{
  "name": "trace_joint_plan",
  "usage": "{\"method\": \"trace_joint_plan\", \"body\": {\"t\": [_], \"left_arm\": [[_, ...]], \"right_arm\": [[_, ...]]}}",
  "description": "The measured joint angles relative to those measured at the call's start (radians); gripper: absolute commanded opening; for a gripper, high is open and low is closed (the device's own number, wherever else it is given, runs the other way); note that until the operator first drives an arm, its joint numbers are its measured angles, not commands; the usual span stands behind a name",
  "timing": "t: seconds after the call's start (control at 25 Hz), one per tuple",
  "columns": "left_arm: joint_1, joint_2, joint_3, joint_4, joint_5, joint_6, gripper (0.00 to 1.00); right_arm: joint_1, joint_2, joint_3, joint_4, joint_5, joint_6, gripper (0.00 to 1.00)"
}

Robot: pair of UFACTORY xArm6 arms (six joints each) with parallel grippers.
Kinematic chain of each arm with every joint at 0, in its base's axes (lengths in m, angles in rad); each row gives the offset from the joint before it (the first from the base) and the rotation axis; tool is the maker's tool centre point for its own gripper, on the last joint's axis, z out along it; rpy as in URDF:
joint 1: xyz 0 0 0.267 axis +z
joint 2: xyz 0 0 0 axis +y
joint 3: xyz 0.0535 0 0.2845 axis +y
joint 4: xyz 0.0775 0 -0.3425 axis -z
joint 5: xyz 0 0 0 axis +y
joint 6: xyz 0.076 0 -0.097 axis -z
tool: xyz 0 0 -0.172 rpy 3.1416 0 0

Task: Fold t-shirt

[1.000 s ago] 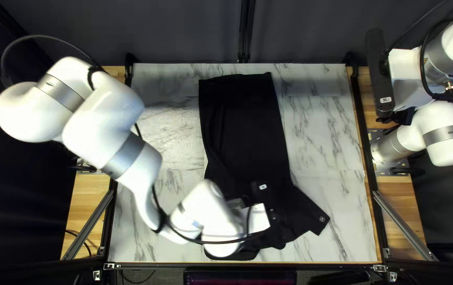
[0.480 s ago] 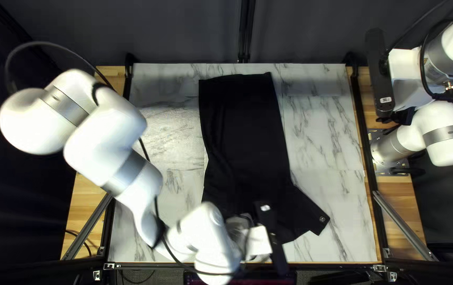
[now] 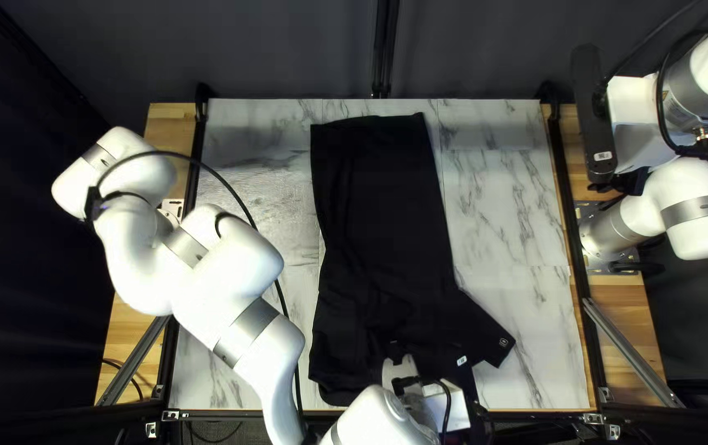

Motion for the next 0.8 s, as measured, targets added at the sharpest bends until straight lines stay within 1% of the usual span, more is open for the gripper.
{"method": "trace_joint_plan", "body": {"t": [0.04,0.08,0.12,0.16,0.2,0.28,0.36,0.44,0.52,0.56,0.64,0.72,0.8], "left_arm": [[0.004,-0.003,0.008,-0.005,0.0,0.007,1.0],[0.012,-0.017,0.035,-0.015,-0.009,0.024,1.0],[0.022,-0.047,0.085,-0.024,-0.032,0.043,1.0],[0.032,-0.087,0.163,-0.032,-0.069,0.057,1.0],[0.042,-0.135,0.264,-0.039,-0.115,0.066,1.0],[0.064,-0.249,0.496,-0.048,-0.23,0.076,1.0],[0.082,-0.379,0.743,-0.051,-0.366,0.079,1.0],[0.1,-0.528,0.994,-0.049,-0.527,0.077,1.0],[0.116,-0.657,1.166,-0.043,-0.672,0.075,1.0],[0.124,-0.705,1.229,-0.041,-0.733,0.075,1.0],[0.136,-0.769,1.309,-0.04,-0.821,0.082,1.0],[0.145,-0.81,1.353,-0.053,-0.887,0.107,1.0],[0.152,-0.837,1.377,-0.075,-0.943,0.139,1.0]], "right_arm": [[0.0,0.0,0.0,0.0,0.0,0.0,1.0],[0.0,0.0,0.0,0.0,0.0,0.0,1.0],[0.0,0.0,0.0,0.0,0.0,0.0,1.0],[0.0,0.0,0.0,0.0,0.0,0.0,1.0],[0.0,0.0,0.0,0.0,0.0,0.0,1.0],[0.0,0.0,0.0,0.0,0.0,0.0,1.0],[0.0,0.0,0.0,0.0,0.0,0.0,1.0],[0.0,0.0,0.0,0.0,0.0,0.0,1.0],[0.0,0.0,0.0,0.0,0.0,0.0,1.0],[0.0,0.0,0.0,0.0,0.0,0.0,1.0],[0.0,0.0,0.0,0.0,0.0,0.0,1.0],[0.0,0.0,0.0,0.0,0.0,0.0,1.0],[0.0,0.0,0.0,0.0,0.0,0.0,1.0]]}}
